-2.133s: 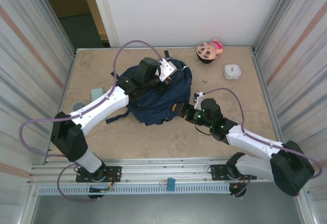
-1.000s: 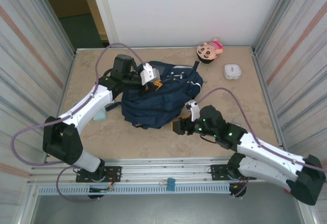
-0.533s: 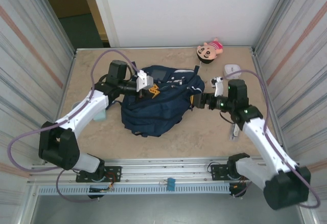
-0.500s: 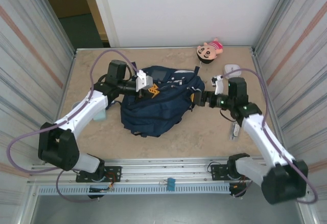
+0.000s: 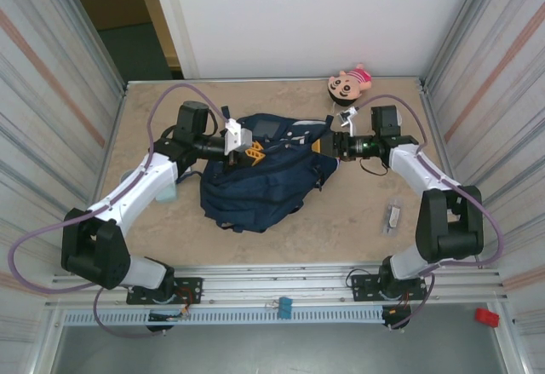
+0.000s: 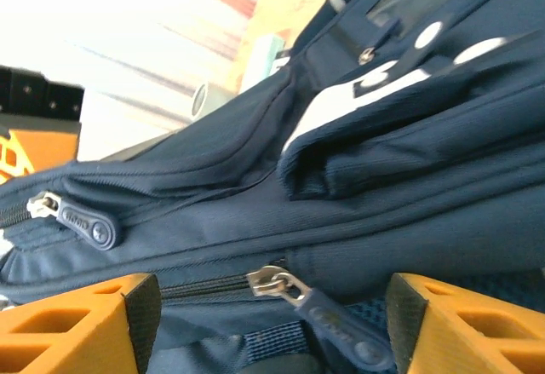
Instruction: Pack the student bag
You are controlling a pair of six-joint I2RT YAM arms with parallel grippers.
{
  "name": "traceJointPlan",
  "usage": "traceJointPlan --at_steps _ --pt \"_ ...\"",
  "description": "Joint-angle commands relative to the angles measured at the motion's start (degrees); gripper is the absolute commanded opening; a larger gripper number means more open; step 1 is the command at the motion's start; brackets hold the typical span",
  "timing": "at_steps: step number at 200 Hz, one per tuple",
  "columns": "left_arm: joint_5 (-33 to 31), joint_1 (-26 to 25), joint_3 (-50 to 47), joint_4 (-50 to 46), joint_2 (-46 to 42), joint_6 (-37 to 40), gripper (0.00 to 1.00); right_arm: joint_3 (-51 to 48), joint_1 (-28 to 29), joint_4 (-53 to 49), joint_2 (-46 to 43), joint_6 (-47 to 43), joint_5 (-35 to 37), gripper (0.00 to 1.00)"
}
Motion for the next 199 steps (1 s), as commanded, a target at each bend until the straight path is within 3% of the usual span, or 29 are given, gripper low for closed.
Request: traceJointPlan --at_steps 1,67,104,124,142,157,168,199 --pt "6.79 0.48 1.77 5.94 -2.35 0.77 0.00 1.25 0.99 -3.19 1.37 -3.98 -2.91 0.70" --pt "6.84 0.50 1.33 7.56 -1.96 -0.26 0.00 1.33 0.48 -4.55 0.94 -4.91 -4.13 0.40" --pt "7.18 0.51 1.23 8.38 -1.81 -0.79 0.00 1.29 0.51 -1.84 1.69 -3.28 -6.18 0.17" --pt "6.93 0.54 0.99 8.66 -1.84 -0.92 0.00 1.27 0.82 -1.41 1.81 -2.97 -5.86 0.16" --pt "6.89 0.55 0.77 8.72 -1.95 -1.03 0.00 0.90 1.08 -1.21 1.34 -2.88 -4.90 0.40" --pt "7.02 0.54 0.57 8.86 -2.00 -1.25 0.00 0.39 1.23 -0.72 0.76 -2.88 -3.11 0.45" --pt "7.42 0.55 0.52 9.20 -2.13 -1.54 0.00 0.26 1.21 0.16 0.65 -2.36 -2.66 0.43" --pt "7.10 0.52 -0.15 10.49 -2.49 -2.64 0.00 0.25 1.52 1.75 0.53 -0.89 -1.08 0.22"
